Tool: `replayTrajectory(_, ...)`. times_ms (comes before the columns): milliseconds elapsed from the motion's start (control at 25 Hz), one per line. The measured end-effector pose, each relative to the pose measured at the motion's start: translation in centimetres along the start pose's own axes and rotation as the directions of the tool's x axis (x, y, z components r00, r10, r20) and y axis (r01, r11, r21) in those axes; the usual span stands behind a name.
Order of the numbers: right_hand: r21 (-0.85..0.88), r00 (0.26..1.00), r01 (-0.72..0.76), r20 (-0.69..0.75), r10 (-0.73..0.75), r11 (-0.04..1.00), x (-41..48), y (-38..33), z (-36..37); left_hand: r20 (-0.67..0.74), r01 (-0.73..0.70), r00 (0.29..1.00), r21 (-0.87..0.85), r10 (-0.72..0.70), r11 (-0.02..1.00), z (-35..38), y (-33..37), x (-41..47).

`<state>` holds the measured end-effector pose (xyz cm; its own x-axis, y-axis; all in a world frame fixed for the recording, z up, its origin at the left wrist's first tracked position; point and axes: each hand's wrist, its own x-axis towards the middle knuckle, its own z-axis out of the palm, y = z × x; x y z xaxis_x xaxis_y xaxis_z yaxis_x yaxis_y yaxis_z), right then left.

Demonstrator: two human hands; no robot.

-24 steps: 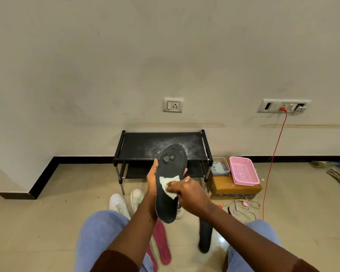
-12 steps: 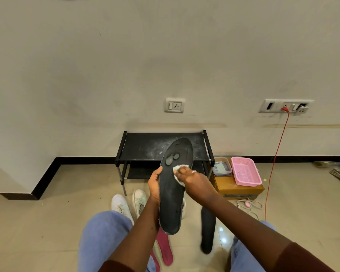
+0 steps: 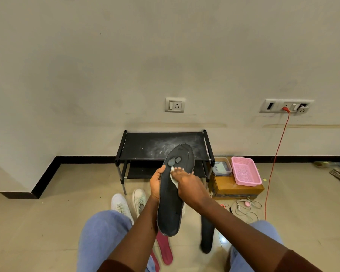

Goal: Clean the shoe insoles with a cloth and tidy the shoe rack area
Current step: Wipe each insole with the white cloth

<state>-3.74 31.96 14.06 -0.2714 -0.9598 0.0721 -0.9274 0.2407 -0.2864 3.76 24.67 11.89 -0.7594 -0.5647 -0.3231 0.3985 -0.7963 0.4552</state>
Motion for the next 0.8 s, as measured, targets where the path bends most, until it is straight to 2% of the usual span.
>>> replayTrajectory(200, 0.099, 0.957, 0.291, -0.034, -0.289, 0.952, -3.2, -1.1, 0.0, -0.041, 0.051, 0.998, -0.001, -0.051, 0.999, 0.1, -0.2, 0.0)
replayTrajectory(280, 0.126, 0.939, 0.342, -0.010, -0.343, 0.931, -3.8, -0.4, 0.5, -0.050, 0.072, 0.996, -0.007, -0.072, 0.997, 0.0, -0.3, 0.0)
replayTrajectory(480, 0.044, 0.911, 0.405, -0.107, -0.398, 0.913, -2.9, 0.5, 0.5, 0.015, 0.119, 0.993, 0.024, -0.119, 0.993, -0.4, -0.5, 0.2)
replayTrajectory(520, -0.005, 0.926, 0.367, -0.093, -0.366, 0.930, -2.3, 0.7, 0.2, 0.070, 0.125, 0.990, 0.019, -0.126, 0.992, -0.6, -0.6, 0.2)
replayTrajectory(600, -0.023, 0.976, 0.203, -0.073, -0.204, 0.979, -0.7, 1.4, -0.5, 0.181, 0.100, 0.979, -0.007, -0.097, 0.995, -0.5, -0.7, 0.1)
replayTrajectory(640, -0.031, 0.994, 0.073, -0.078, -0.075, 0.997, 0.2, 2.0, -0.9, 0.126, 0.092, 0.988, 0.012, -0.093, 0.996, -0.9, -1.0, 0.5)
replayTrajectory(720, -0.024, 0.981, -0.161, -0.113, 0.158, 0.987, 1.6, 2.5, -1.6, 0.058, 0.073, 0.995, 0.051, -0.076, 0.996, -1.2, -1.5, 0.8)
replayTrajectory(800, 0.032, 0.944, -0.276, -0.181, 0.277, 0.961, 2.9, 2.1, -2.6, 0.067, 0.056, 0.996, 0.061, -0.060, 0.997, 0.0, -1.5, 0.5)
